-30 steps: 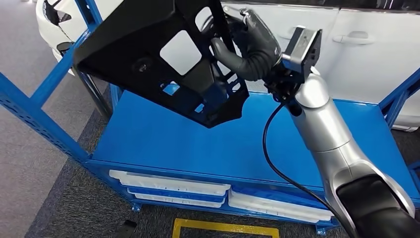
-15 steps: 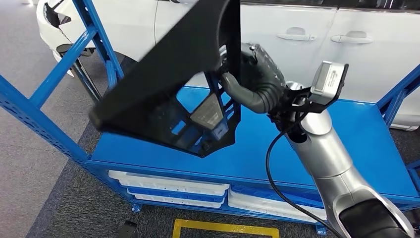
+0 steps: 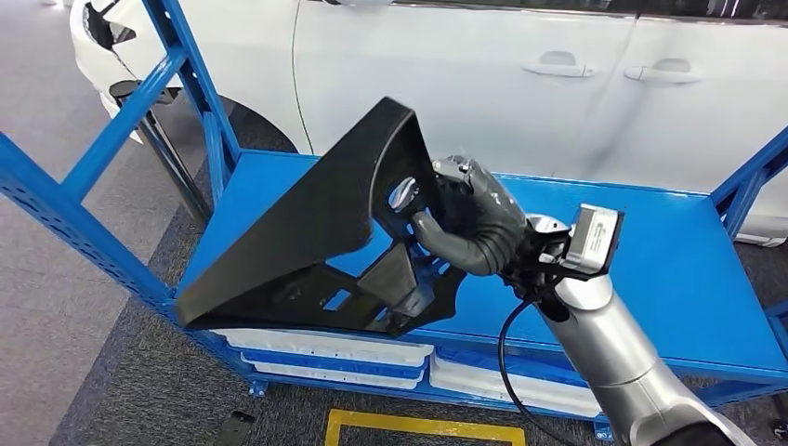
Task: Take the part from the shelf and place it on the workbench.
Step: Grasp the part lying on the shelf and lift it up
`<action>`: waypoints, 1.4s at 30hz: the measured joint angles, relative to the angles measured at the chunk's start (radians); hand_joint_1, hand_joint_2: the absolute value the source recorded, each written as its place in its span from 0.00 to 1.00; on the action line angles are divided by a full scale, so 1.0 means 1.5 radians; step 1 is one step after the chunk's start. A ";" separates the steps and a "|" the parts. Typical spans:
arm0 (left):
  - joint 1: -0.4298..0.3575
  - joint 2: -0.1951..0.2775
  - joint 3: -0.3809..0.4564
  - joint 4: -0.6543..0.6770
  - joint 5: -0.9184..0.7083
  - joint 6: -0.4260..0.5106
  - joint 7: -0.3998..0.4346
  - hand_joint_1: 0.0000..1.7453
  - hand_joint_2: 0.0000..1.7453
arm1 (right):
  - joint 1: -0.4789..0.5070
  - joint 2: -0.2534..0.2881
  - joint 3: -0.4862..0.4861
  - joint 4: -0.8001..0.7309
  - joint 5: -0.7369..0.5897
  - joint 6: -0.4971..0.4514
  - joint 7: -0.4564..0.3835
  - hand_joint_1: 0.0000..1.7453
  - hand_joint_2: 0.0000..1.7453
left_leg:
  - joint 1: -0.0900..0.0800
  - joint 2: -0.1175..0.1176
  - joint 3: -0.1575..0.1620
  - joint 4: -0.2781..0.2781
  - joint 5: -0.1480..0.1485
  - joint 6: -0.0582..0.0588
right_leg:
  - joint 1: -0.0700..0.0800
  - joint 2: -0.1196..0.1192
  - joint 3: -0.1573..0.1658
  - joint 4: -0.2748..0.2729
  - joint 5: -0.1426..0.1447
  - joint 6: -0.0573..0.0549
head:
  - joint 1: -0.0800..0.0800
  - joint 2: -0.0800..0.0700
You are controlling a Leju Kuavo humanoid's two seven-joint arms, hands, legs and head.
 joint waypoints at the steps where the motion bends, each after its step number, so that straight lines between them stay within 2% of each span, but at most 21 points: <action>1: 0.000 0.000 0.000 0.000 0.000 -0.002 0.000 0.00 1.00 | 0.008 -0.001 0.001 -0.005 0.002 0.000 -0.002 1.00 1.00 | 0.001 0.000 0.001 -0.002 0.002 0.004 | -0.001 0.000 -0.003 0.008 -0.007 0.004 | 0.000 0.000; 3: -0.001 -0.001 0.000 0.000 0.001 -0.004 0.000 0.00 1.00 | 0.025 -0.003 0.002 -0.014 0.006 0.000 -0.007 1.00 1.00 | 0.003 0.001 0.001 -0.005 0.004 0.009 | -0.004 0.000 -0.027 0.061 -0.040 0.010 | 0.000 0.000; 5: 0.000 -0.001 0.001 0.000 0.001 -0.006 0.000 0.00 1.00 | 0.043 -0.004 0.004 -0.022 0.011 0.000 -0.010 1.00 1.00 | 0.002 0.001 0.000 -0.005 0.004 0.011 | -0.005 0.000 -0.071 0.153 -0.081 0.014 | 0.000 0.000; 7: 0.002 -0.001 0.001 0.000 0.000 -0.006 0.000 0.00 1.00 | 0.059 -0.006 0.005 -0.029 0.013 0.000 -0.010 1.00 1.00 | 0.002 0.001 0.000 -0.004 0.003 0.012 | -0.006 0.000 -0.089 0.192 -0.084 0.015 | 0.000 0.000; 8: 0.002 -0.001 0.001 0.000 0.000 -0.007 0.000 0.00 1.00 | 0.063 -0.007 0.006 -0.032 0.013 0.000 -0.010 1.00 1.00 | 0.001 0.001 0.000 -0.003 0.003 0.011 | -0.007 0.000 -0.077 0.167 -0.066 0.014 | 0.000 0.000; 10: 0.003 -0.001 0.001 0.000 0.000 -0.007 0.000 0.00 1.00 | 0.065 -0.008 0.006 -0.039 0.013 0.000 -0.010 1.00 1.00 | 0.001 0.000 0.001 -0.003 0.002 0.009 | -0.005 0.000 -0.030 0.070 -0.021 0.008 | 0.000 0.000; 12: 0.002 -0.001 0.001 0.000 0.000 -0.008 0.000 0.00 1.00 | 0.066 -0.010 0.006 -0.045 0.013 0.000 -0.010 1.00 1.00 | -0.001 0.000 0.001 -0.002 0.002 0.004 | -0.002 0.000 0.000 0.005 -0.001 0.002 | 0.000 0.000; 15: 0.002 -0.002 0.001 0.000 0.001 -0.009 0.000 0.00 1.00 | 0.067 -0.011 0.006 -0.049 0.012 0.000 -0.009 1.00 1.00 | -0.001 0.000 0.001 -0.004 0.002 -0.007 | -0.001 0.001 0.003 -0.005 0.002 -0.007 | 0.000 0.000; 17: 0.002 -0.003 0.001 0.000 0.003 -0.011 0.000 0.00 1.00 | 0.066 -0.011 0.005 -0.051 0.007 0.001 -0.005 1.00 1.00 | -0.001 0.001 -0.007 0.018 -0.016 -0.013 | -0.005 -0.001 0.006 -0.011 0.006 -0.015 | 0.000 0.000; 20: 0.002 -0.002 0.003 0.000 0.013 -0.019 0.002 0.00 1.00 | 0.063 -0.011 0.005 -0.052 -0.004 0.004 0.004 1.00 1.00 | 0.001 0.001 -0.060 0.139 -0.077 -0.020 | -0.005 -0.002 0.008 -0.014 0.007 -0.020 | 0.000 0.000; 22: 0.003 -0.002 0.006 0.000 0.021 -0.026 0.006 0.00 1.00 | 0.063 -0.011 0.005 -0.052 -0.011 0.006 0.009 1.00 1.00 | 0.001 0.001 -0.082 0.188 -0.088 -0.022 | -0.004 -0.002 0.007 -0.012 0.008 -0.021 | 0.000 0.000; 23: 0.002 -0.002 0.007 0.000 0.024 -0.030 0.009 0.00 1.00 | 0.062 -0.011 0.005 -0.052 -0.014 0.006 0.011 1.00 1.00 | 0.001 0.001 -0.075 0.174 -0.075 -0.022 | -0.004 -0.002 0.007 -0.010 0.008 -0.020 | 0.000 0.000; 25: 0.001 -0.002 0.010 0.000 0.028 -0.036 0.013 0.00 1.00 | 0.059 -0.011 0.005 -0.052 -0.019 0.007 0.014 1.00 1.00 | 0.001 0.001 -0.031 0.087 -0.032 -0.018 | -0.004 -0.001 0.006 -0.007 0.008 -0.019 | 0.000 0.000; 27: -0.001 -0.002 0.014 0.000 0.030 -0.040 0.015 0.00 1.00 | 0.054 -0.011 0.005 -0.052 -0.022 0.008 0.015 1.00 1.00 | -0.001 0.001 0.002 0.016 -0.006 -0.012 | -0.001 0.000 0.002 -0.001 0.007 -0.015 | 0.000 0.000; 31: -0.002 -0.002 0.019 0.000 0.033 -0.043 0.017 0.00 1.00 | 0.048 -0.010 0.004 -0.052 -0.027 0.009 0.021 1.00 1.00 | -0.001 0.000 0.002 -0.002 0.006 0.003 | -0.001 0.000 -0.007 0.003 0.008 0.000 | 0.000 0.000; 33: -0.003 -0.002 0.020 0.000 0.034 -0.043 0.018 0.00 1.00 | 0.044 -0.010 0.002 -0.052 -0.029 0.010 0.025 1.00 1.00 | 0.001 0.001 -0.004 -0.007 0.016 0.012 | -0.003 0.001 -0.022 0.041 -0.028 0.007 | 0.000 0.000; 35: -0.004 -0.002 0.020 0.000 0.034 -0.043 0.018 0.00 1.00 | 0.042 -0.010 0.000 -0.052 -0.032 0.012 0.028 1.00 1.00 | 0.001 0.001 -0.015 -0.007 0.025 0.015 | -0.006 0.000 -0.051 0.128 -0.087 0.013 | 0.000 0.000; 37: -0.004 -0.002 0.021 0.000 0.035 -0.042 0.018 0.00 1.00 | 0.041 -0.010 0.000 -0.051 -0.036 0.014 0.030 1.00 1.00 | 0.001 0.002 -0.030 -0.006 0.034 0.014 | -0.007 0.000 -0.064 0.189 -0.116 0.016 | 0.000 0.000; 38: -0.004 -0.002 0.021 0.000 0.035 -0.042 0.018 0.00 1.00 | 0.040 -0.010 0.000 -0.050 -0.038 0.014 0.031 1.00 1.00 | 0.001 0.002 -0.037 -0.005 0.039 0.013 | -0.008 0.000 -0.052 0.183 -0.110 0.016 | 0.000 0.000; 39: -0.004 -0.002 0.022 0.000 0.035 -0.042 0.018 0.00 1.00 | 0.039 -0.010 -0.001 -0.050 -0.038 0.015 0.031 1.00 1.00 | 0.001 0.001 -0.044 -0.004 0.044 0.012 | -0.008 0.000 -0.026 0.151 -0.095 0.014 | 0.000 0.000; 42: -0.004 -0.002 0.022 0.000 0.035 -0.042 0.017 0.00 1.00 | 0.032 -0.010 -0.004 -0.051 -0.039 0.015 0.032 1.00 1.00 | 0.000 0.000 -0.057 -0.003 0.060 0.005 | -0.004 0.001 0.062 0.015 -0.059 0.006 | 0.000 0.000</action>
